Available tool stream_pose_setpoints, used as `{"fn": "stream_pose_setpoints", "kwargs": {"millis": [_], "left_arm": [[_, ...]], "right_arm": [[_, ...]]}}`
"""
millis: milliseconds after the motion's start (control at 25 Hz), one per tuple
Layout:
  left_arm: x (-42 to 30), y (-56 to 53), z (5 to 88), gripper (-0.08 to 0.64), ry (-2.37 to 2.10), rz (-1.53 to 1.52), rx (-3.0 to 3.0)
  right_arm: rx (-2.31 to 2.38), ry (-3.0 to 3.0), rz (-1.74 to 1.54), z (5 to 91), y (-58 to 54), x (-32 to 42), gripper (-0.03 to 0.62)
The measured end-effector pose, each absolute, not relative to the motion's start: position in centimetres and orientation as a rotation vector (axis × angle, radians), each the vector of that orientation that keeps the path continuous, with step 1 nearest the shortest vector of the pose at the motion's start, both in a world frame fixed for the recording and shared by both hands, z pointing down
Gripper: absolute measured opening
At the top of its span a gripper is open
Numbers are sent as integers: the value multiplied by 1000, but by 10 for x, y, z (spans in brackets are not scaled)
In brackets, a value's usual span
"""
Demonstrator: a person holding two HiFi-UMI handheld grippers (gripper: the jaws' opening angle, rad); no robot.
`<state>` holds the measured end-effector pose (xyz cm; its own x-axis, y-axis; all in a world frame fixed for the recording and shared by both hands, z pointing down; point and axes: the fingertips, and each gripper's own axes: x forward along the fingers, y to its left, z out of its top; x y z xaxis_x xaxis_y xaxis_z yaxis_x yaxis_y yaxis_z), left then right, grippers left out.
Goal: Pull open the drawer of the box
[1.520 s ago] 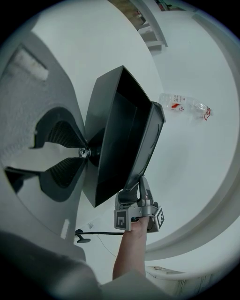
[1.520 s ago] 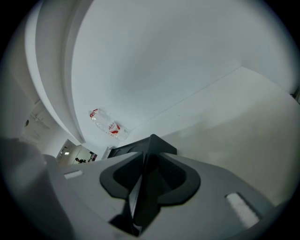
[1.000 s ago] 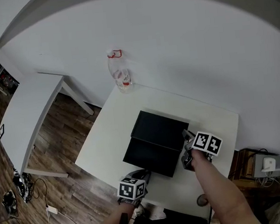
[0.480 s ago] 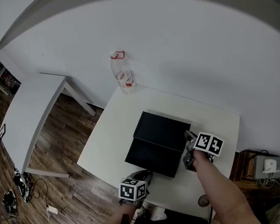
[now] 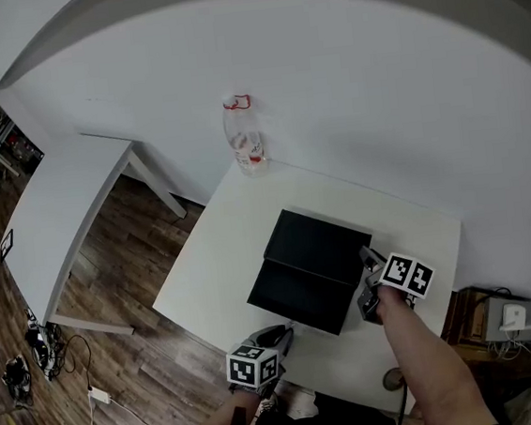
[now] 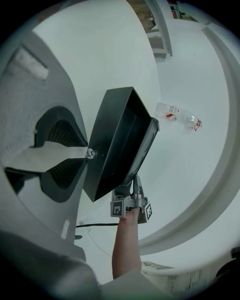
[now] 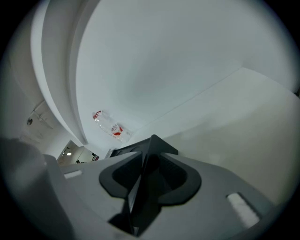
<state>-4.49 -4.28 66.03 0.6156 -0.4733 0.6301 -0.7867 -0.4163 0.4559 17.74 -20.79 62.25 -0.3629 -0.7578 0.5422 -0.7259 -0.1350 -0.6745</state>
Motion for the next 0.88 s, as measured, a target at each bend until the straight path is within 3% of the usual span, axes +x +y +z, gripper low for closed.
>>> {"fn": "stream_pose_setpoints", "kwargs": {"millis": [80, 160, 280, 360, 520, 600, 800, 880], "left_arm": [[-51, -38, 657, 74, -986, 516, 2084], [-58, -32, 651, 2, -979, 499, 2086], [-72, -23, 638, 2, -961, 471, 2094], [-83, -16, 629, 2, -951, 451, 2098], [-106, -3, 615, 2, -932, 419, 2103], [-114, 5, 610, 2, -912, 410, 2109], [-127, 24, 592, 1, -834, 328, 2108], [-130, 32, 582, 1, -786, 277, 2113]], "right_arm": [[-1740, 2062, -1539, 623, -208, 177, 123], [-1703, 2077, -1543, 625, -206, 176, 132], [-1679, 2120, -1523, 627, -199, 179, 198], [-1691, 2149, -1478, 623, -192, 183, 207], [-1725, 2158, -1422, 613, -170, 189, 125], [-1745, 2141, -1409, 610, -156, 193, 119], [-1710, 2072, -1375, 593, -112, 193, 2], [-1641, 2074, -1368, 582, -91, 179, 2]]}}
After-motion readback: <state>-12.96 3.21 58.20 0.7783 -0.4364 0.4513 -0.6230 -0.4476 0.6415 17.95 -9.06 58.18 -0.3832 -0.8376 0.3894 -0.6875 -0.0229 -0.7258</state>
